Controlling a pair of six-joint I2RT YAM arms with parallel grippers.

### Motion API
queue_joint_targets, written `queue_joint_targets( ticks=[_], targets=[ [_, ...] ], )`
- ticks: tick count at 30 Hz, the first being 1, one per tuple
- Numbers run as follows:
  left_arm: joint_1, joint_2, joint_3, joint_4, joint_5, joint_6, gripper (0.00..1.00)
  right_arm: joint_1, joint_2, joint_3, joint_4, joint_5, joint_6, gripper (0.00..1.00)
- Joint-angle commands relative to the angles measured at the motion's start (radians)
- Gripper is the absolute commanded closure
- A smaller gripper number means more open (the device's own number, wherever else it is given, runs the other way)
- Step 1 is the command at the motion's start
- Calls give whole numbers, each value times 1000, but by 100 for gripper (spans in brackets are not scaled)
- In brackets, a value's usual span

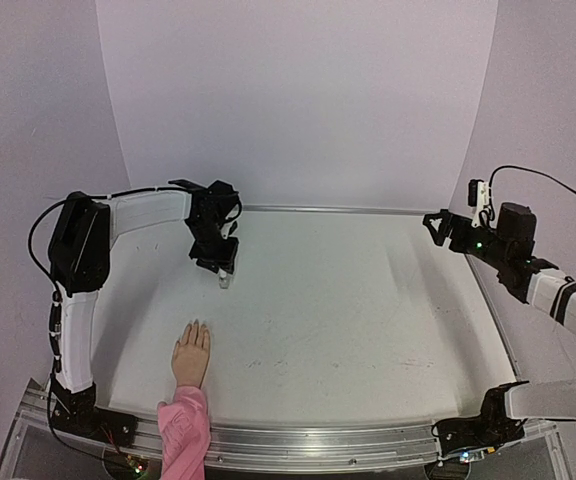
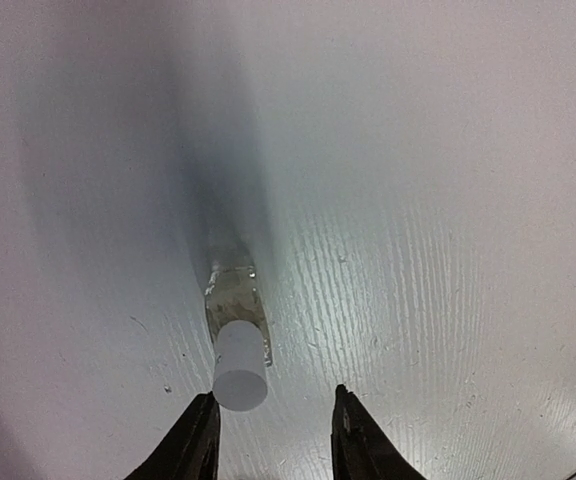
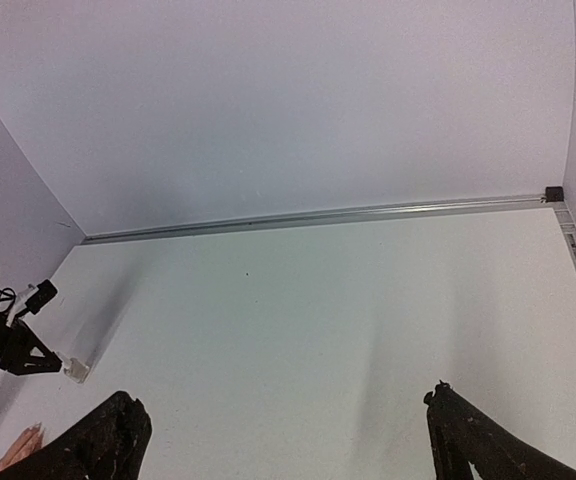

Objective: Paint the nails

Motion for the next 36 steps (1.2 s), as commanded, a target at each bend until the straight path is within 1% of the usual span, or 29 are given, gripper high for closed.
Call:
queue_joint_targets(
  ticks=[1,2,9,13,15,18,22,25,28,30,33,35,36],
  targets=[
    [1,22,70,-8,-26,15,61,-4,6,45,71,-17,3,2],
    [-1,29,78,-15,-58,15,61,-4,6,45,70,-19,3,2],
    [1,81,147,-69,-86,20,59,-4,-10,45,67,-18,2,2],
    [0,90,157,-76,-92,22,63,-4,-11,44,64,-16,2,2],
    [1,92,157,-76,-96,22,68,-5,-9,45,64,-18,3,2],
    [1,95,159,-75,-99,23,78,-3,-1,48,66,-21,4,2],
    [1,92,159,-76,-99,31,86,-2,23,53,61,-21,-7,2],
    [1,75,149,-76,-75,47,99,13,44,68,44,-18,-29,2],
    [-2,25,121,-75,-40,69,100,54,52,82,33,-7,-65,2],
    [-8,-39,90,-74,28,91,100,105,61,91,29,21,-92,2],
    [-21,-159,44,-73,105,139,100,214,91,119,27,68,-121,2],
    [-27,-241,21,-71,152,177,100,278,131,142,39,56,-136,2],
    [-27,-281,12,-72,176,195,100,303,158,159,48,24,-140,2]
  ],
)
